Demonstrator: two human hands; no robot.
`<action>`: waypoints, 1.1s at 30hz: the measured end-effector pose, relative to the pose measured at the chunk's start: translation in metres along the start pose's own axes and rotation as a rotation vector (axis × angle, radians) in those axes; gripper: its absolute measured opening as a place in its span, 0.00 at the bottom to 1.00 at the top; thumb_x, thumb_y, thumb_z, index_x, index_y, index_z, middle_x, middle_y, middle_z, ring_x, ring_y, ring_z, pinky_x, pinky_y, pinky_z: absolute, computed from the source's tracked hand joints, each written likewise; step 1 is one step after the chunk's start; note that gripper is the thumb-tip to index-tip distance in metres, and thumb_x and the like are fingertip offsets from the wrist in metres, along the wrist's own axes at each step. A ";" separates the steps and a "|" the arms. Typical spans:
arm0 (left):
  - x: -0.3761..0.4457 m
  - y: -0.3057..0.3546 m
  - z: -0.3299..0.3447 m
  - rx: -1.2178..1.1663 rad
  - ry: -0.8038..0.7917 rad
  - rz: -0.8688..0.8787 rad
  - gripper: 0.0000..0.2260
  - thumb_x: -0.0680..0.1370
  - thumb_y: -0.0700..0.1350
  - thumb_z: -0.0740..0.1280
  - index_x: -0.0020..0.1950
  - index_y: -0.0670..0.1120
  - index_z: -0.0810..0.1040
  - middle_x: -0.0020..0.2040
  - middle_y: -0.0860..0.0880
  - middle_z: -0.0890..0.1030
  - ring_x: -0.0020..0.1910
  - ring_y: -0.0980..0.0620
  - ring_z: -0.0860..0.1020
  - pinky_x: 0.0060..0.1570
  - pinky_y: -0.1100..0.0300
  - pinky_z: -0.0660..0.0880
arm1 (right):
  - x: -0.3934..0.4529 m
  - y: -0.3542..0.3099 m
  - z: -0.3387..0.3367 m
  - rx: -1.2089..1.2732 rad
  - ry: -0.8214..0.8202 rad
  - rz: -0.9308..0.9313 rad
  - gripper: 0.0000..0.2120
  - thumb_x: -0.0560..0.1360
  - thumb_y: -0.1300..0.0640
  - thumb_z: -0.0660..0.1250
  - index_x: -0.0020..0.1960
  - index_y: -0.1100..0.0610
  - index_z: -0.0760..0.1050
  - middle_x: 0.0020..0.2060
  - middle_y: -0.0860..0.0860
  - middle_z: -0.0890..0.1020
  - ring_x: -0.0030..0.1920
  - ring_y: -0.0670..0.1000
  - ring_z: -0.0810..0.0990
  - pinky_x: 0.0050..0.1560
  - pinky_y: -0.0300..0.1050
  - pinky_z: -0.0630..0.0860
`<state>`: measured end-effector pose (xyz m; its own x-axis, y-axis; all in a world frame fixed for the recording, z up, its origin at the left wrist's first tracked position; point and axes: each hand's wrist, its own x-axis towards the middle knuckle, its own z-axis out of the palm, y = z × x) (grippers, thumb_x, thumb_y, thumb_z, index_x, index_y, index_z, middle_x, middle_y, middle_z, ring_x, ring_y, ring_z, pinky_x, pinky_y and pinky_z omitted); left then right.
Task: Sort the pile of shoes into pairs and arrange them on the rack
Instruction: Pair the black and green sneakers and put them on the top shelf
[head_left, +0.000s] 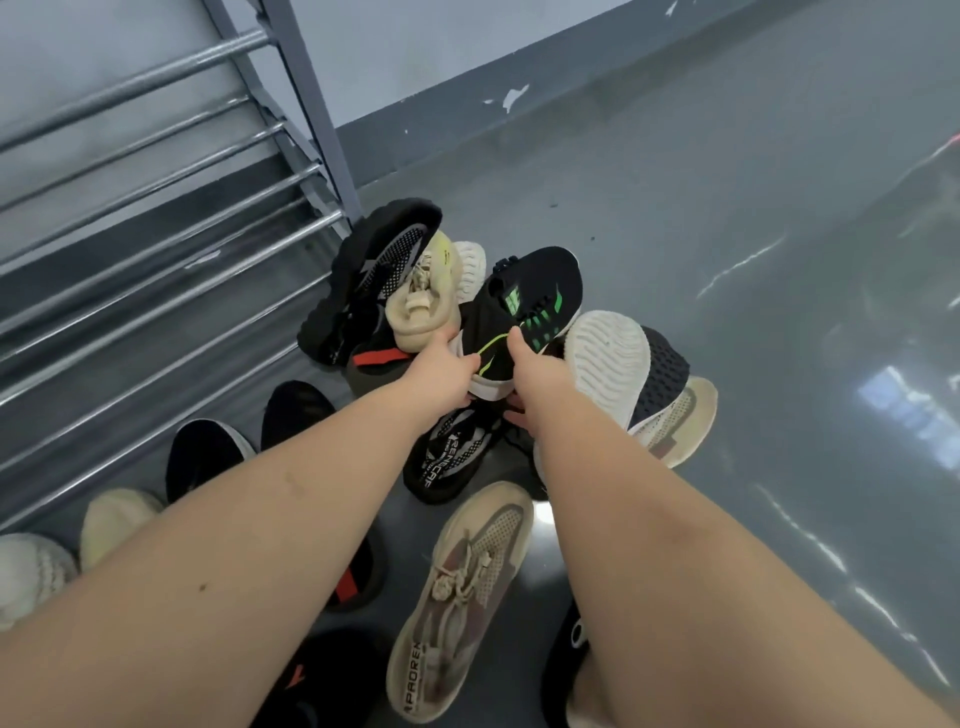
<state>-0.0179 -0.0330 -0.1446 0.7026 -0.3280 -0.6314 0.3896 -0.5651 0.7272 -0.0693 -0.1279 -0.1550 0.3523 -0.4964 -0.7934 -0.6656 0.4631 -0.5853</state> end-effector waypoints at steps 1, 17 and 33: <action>-0.005 -0.001 -0.003 -0.023 -0.001 0.021 0.24 0.80 0.43 0.60 0.75 0.51 0.58 0.67 0.46 0.71 0.58 0.47 0.75 0.56 0.50 0.77 | -0.002 0.001 0.002 0.035 -0.008 0.018 0.34 0.72 0.35 0.63 0.67 0.59 0.68 0.57 0.54 0.77 0.52 0.55 0.77 0.44 0.49 0.78; -0.133 -0.095 -0.096 -0.437 -0.164 -0.136 0.27 0.76 0.39 0.67 0.73 0.48 0.62 0.61 0.43 0.79 0.54 0.45 0.80 0.55 0.53 0.76 | -0.090 0.075 0.031 0.097 -0.370 -0.110 0.20 0.72 0.45 0.70 0.56 0.56 0.71 0.54 0.53 0.82 0.54 0.53 0.81 0.46 0.48 0.79; -0.198 -0.197 -0.128 -0.699 -0.012 -0.176 0.13 0.80 0.45 0.62 0.62 0.43 0.73 0.52 0.47 0.81 0.51 0.50 0.79 0.48 0.58 0.77 | -0.169 0.143 0.083 -0.356 -0.553 -0.083 0.26 0.71 0.48 0.73 0.63 0.58 0.69 0.53 0.52 0.81 0.48 0.49 0.81 0.38 0.43 0.77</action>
<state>-0.1571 0.2399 -0.1283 0.5892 -0.2867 -0.7554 0.7893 0.0047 0.6139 -0.1692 0.0833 -0.1179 0.6345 -0.0254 -0.7725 -0.7651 0.1212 -0.6324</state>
